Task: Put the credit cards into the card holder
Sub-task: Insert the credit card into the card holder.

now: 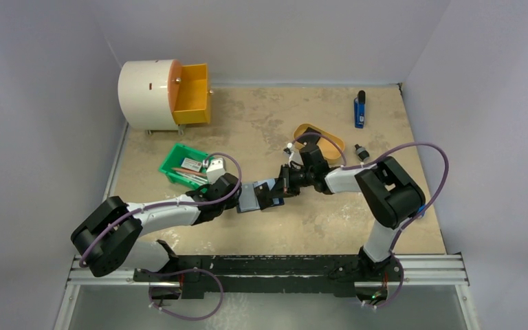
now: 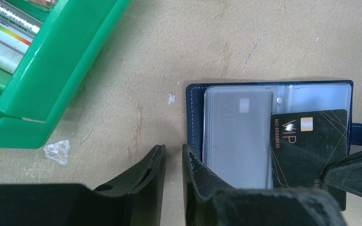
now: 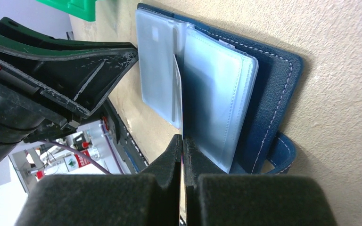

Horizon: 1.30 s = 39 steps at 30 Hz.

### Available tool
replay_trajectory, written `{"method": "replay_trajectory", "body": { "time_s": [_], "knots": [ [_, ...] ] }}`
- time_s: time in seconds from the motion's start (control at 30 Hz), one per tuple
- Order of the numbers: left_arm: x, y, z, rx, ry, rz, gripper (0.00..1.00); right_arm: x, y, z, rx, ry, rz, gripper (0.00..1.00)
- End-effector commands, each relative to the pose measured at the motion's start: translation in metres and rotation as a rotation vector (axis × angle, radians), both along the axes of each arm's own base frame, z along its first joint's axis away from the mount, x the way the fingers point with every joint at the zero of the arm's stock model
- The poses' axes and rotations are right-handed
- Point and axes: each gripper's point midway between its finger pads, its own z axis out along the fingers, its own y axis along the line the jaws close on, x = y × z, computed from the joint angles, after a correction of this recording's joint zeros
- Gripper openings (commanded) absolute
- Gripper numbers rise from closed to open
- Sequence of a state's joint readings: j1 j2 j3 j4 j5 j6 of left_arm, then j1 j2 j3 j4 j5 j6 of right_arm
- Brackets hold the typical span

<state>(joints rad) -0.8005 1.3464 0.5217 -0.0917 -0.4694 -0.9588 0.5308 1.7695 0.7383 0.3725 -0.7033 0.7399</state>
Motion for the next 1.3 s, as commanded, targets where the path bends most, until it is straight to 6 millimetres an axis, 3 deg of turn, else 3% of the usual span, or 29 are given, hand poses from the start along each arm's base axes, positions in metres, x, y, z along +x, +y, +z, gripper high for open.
{"method": "replay_trajectory", "body": {
  "time_s": [0.0, 0.73, 1.27],
  "knots": [
    [0.003, -0.001, 0.001, -0.014, -0.013, 0.011, 0.19, 0.009, 0.009, 0.012, 0.044, -0.043, 0.031, 0.00],
    [0.003, -0.004, -0.001, -0.017, -0.006, 0.002, 0.18, 0.020, 0.018, 0.013, 0.090, -0.029, -0.007, 0.00],
    [0.003, -0.006, -0.002, -0.022, -0.004, -0.005, 0.18, 0.022, 0.017, -0.002, 0.070, -0.002, -0.066, 0.00]
  ]
}}
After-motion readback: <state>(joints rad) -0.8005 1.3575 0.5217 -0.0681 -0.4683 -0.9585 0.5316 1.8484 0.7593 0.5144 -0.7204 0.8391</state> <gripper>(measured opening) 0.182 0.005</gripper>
